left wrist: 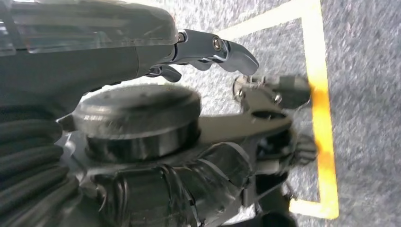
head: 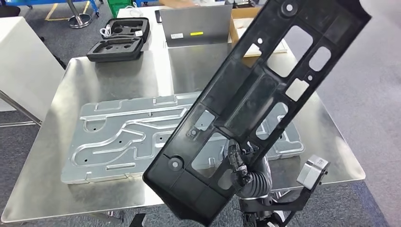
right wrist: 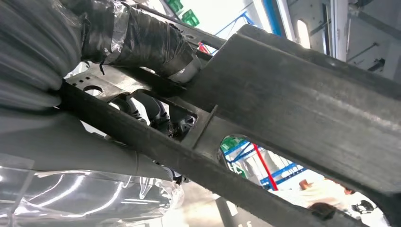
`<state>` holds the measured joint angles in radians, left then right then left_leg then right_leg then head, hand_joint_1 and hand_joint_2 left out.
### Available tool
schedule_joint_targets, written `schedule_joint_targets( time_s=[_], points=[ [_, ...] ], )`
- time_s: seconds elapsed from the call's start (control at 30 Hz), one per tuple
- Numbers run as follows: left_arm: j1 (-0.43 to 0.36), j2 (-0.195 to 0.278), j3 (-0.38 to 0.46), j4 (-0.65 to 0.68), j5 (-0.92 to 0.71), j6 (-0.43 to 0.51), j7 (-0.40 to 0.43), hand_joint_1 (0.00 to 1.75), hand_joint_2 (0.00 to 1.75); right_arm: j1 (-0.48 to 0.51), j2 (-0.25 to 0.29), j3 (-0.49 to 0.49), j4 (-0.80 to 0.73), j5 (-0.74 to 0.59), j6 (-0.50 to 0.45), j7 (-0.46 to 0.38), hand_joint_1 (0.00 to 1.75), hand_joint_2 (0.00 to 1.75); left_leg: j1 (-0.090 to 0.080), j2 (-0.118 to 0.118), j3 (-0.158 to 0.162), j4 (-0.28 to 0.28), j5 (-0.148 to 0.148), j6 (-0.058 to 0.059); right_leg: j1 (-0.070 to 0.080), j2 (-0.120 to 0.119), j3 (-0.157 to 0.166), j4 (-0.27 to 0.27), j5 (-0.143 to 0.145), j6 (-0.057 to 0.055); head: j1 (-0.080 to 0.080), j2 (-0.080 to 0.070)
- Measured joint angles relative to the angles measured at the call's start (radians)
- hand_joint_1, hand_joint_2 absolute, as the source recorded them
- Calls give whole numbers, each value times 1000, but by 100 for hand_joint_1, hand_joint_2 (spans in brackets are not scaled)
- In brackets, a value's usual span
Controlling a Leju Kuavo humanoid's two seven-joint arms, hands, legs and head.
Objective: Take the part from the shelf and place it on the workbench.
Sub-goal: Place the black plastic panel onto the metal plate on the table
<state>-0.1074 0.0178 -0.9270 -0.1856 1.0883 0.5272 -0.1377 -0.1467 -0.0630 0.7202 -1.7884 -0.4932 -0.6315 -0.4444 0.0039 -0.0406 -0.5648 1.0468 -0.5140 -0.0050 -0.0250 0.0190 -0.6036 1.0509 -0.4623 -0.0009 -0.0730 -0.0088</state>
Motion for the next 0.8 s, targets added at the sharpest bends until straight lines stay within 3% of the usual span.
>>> schedule_joint_targets(
  time_s=[0.03,0.1,0.17,0.2,0.23,0.27,0.33,0.4,0.47,0.5,0.53,0.6,0.67,0.7,0.73,0.8],
  points=[
    [0,0,0,0,0,0,0,0,175,-1,0,0,0,1,0,1,166,175,0,10,-20,42,-22,-4,-1,-7,3,-2,-1,-5,-2,0],
    [-2,0,0,0,0,0,0,0,175,0,0,0,0,2,0,2,166,175,1,25,-92,174,-78,-10,3,-23,7,-3,-5,-12,-5,0],
    [-2,-1,0,0,0,0,1,0,175,0,0,0,1,2,0,4,166,175,2,30,-149,266,-95,-11,8,-39,10,-3,-10,-17,-5,0],
    [-2,-1,0,0,0,0,2,0,175,0,0,0,1,2,0,4,166,175,2,31,-153,262,-78,-8,10,-45,13,-3,-12,-18,-5,0],
    [-1,-1,0,0,0,0,2,0,175,0,0,0,1,3,0,5,166,175,1,35,-135,216,-43,-4,12,-51,18,-3,-15,-19,-5,0],
    [0,-1,0,0,0,0,2,0,175,0,0,0,1,3,0,6,166,175,-1,48,-102,142,-2,2,13,-57,23,-3,-19,-18,-5,0],
    [-3,-1,0,0,0,1,2,0,175,0,0,0,1,5,0,8,166,175,-12,79,-44,16,46,15,17,-70,32,-4,-25,-13,-5,0],
    [-6,-1,0,0,0,2,2,0,175,-1,0,0,1,7,0,13,166,175,-22,86,-31,-18,50,22,19,-83,35,-7,-27,-4,-4,0],
    [-4,0,0,0,0,2,2,0,175,-2,0,0,1,8,0,20,166,175,-20,68,-27,-29,56,30,17,-93,38,-9,-31,5,-4,0],
    [-2,0,0,0,1,2,1,0,175,-3,0,0,2,13,-2,24,166,175,-17,60,-23,-36,60,36,17,-85,36,2,-40,10,-4,0],
    [-2,0,0,0,1,2,1,0,175,-4,0,0,3,21,-9,29,166,175,-14,52,-18,-43,64,41,16,-70,24,30,-58,14,-2,0],
    [-3,0,0,0,3,1,2,0,175,-5,0,0,8,48,-31,44,166,175,-11,36,-15,-47,67,48,15,-36,-31,144,-115,17,1,0],
    [-4,0,0,0,6,1,2,0,175,-5,0,0,17,77,-49,60,166,175,-11,16,-15,-46,66,49,14,-25,-90,253,-148,20,2,0],
    [-4,0,0,0,8,0,3,0,175,-5,-1,0,21,100,-53,73,166,175,-10,8,-14,-44,64,49,13,-24,-100,263,-137,22,2,0],
    [-3,0,0,0,9,0,4,0,175,-5,-1,0,26,137,-56,91,166,175,-9,0,-12,-42,62,48,12,-24,-89,230,-107,23,3,0],
    [-2,1,0,0,10,-2,5,0,175,-5,-1,0,34,227,-59,128,166,175,-7,-14,-10,-33,53,42,7,-18,-34,99,-36,24,3,0]
  ],
)
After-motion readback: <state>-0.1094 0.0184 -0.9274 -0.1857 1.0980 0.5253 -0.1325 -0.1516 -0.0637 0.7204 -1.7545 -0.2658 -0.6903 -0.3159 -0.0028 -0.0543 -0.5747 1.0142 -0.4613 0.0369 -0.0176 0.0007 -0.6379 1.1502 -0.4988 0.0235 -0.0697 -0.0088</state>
